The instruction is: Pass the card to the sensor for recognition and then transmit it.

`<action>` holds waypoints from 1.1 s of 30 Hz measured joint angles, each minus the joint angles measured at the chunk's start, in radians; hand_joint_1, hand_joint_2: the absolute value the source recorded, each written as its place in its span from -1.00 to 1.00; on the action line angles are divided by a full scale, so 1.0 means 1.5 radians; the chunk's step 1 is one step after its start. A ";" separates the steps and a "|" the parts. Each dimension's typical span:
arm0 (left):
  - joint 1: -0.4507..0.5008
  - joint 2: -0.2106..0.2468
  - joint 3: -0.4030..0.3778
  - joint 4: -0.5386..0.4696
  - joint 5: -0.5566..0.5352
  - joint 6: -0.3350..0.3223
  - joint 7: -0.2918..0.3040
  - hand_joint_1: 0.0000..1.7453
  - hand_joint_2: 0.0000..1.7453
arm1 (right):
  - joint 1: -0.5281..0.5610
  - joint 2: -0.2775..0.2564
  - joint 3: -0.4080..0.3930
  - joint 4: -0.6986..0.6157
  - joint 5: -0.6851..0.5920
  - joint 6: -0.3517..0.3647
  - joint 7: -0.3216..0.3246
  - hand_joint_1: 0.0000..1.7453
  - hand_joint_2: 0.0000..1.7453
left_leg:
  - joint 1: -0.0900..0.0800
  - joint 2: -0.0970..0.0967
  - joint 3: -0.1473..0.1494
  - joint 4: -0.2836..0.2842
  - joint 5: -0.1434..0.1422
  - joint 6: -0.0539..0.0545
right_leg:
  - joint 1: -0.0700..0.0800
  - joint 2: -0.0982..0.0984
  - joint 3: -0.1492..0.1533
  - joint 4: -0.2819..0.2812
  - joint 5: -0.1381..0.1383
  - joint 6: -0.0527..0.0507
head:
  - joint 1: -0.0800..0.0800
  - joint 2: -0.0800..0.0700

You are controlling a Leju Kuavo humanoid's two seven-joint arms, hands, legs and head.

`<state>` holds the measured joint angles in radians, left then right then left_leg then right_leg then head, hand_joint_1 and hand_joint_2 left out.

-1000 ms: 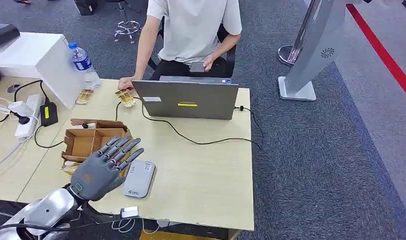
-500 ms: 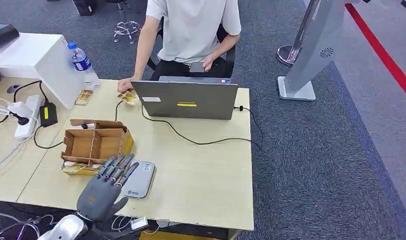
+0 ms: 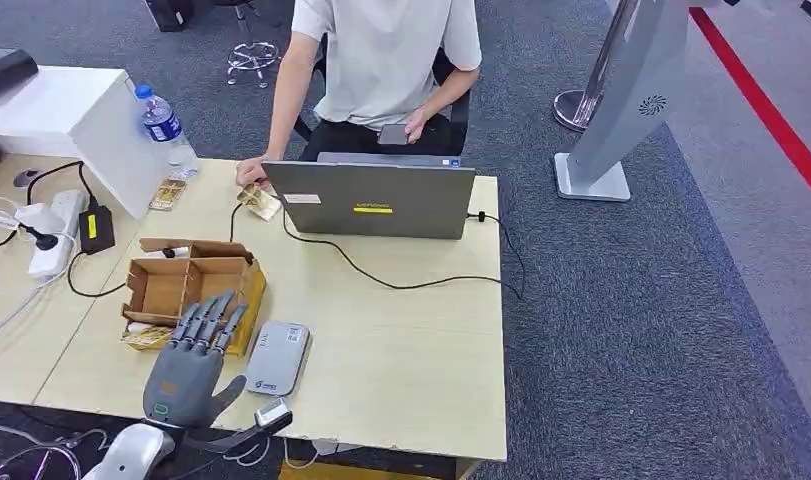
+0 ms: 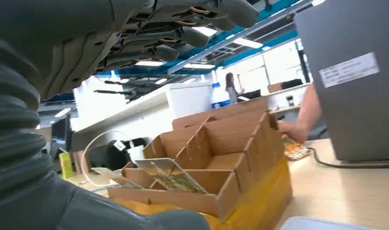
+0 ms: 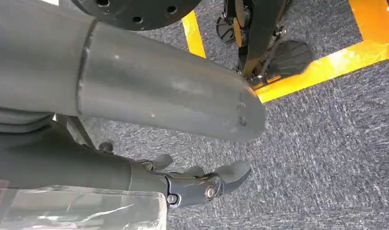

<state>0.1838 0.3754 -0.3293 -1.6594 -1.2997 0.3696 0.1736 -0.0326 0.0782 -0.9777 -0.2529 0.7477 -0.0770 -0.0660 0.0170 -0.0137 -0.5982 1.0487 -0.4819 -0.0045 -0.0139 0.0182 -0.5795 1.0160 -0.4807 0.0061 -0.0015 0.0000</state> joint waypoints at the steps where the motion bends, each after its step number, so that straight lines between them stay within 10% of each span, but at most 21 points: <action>1: 0.000 -0.003 0.007 0.003 0.001 -0.001 -0.002 -1.00 1.00 | 0.000 0.000 -0.001 0.000 0.002 0.001 0.000 -1.00 -1.00 | 0.000 0.000 0.000 0.000 0.000 0.000 | 0.000 0.000 0.000 0.000 0.000 0.000 | 0.000 0.000; 33: -0.029 -0.044 0.120 0.074 0.004 -0.025 -0.013 -1.00 1.00 | -0.001 0.000 -0.016 -0.001 0.048 0.008 0.001 -1.00 -1.00 | 0.000 0.000 0.000 0.000 0.000 0.000 | 0.000 0.000 0.000 0.000 0.000 0.000 | 0.000 0.000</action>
<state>0.1396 0.3101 -0.1488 -1.5480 -1.2932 0.3327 0.1541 -0.0347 0.0782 -1.0017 -0.2548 0.8190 -0.0653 -0.0645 0.0171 -0.0139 -0.5984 1.0487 -0.4818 -0.0046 -0.0138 0.0181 -0.5796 1.0161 -0.4807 0.0061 -0.0015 0.0000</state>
